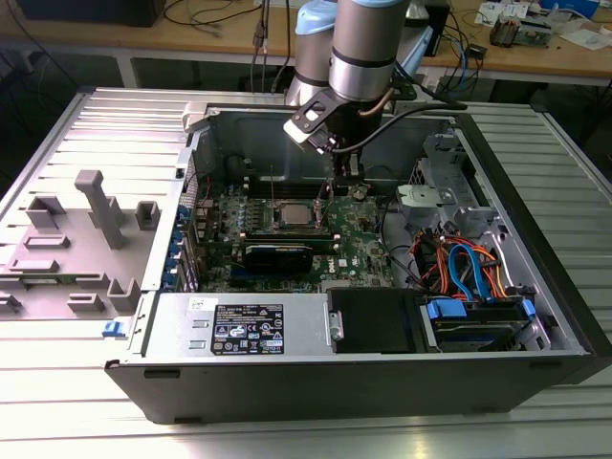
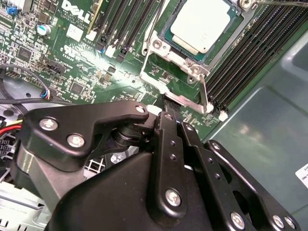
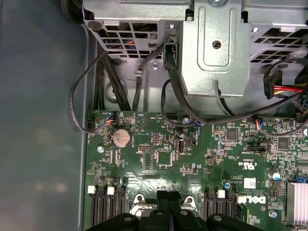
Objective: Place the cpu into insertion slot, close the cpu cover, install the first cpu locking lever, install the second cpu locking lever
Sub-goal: 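Close the cpu cover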
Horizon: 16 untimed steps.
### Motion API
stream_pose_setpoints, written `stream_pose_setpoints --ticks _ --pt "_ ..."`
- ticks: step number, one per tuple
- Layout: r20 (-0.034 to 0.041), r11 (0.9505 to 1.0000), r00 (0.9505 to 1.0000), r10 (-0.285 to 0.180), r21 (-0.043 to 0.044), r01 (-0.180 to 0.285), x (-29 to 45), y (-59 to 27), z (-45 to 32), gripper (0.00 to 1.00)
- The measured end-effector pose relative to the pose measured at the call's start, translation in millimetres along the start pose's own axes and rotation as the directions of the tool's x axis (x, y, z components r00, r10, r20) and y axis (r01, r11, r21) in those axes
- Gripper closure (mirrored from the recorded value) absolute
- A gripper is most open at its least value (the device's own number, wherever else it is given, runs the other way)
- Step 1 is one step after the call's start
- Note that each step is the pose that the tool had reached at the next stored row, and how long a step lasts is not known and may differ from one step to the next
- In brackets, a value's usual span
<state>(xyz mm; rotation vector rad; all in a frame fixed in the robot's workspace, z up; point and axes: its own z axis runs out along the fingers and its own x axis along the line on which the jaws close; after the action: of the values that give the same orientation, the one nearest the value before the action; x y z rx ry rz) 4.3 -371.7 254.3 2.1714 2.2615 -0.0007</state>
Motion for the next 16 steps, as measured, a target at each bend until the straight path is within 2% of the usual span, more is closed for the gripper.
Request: stream_pose_setpoints --ticks 16 --pt "0.0 1.0 1.0 0.0 0.0 0.0 0.4 -9.6 0.0 0.89"
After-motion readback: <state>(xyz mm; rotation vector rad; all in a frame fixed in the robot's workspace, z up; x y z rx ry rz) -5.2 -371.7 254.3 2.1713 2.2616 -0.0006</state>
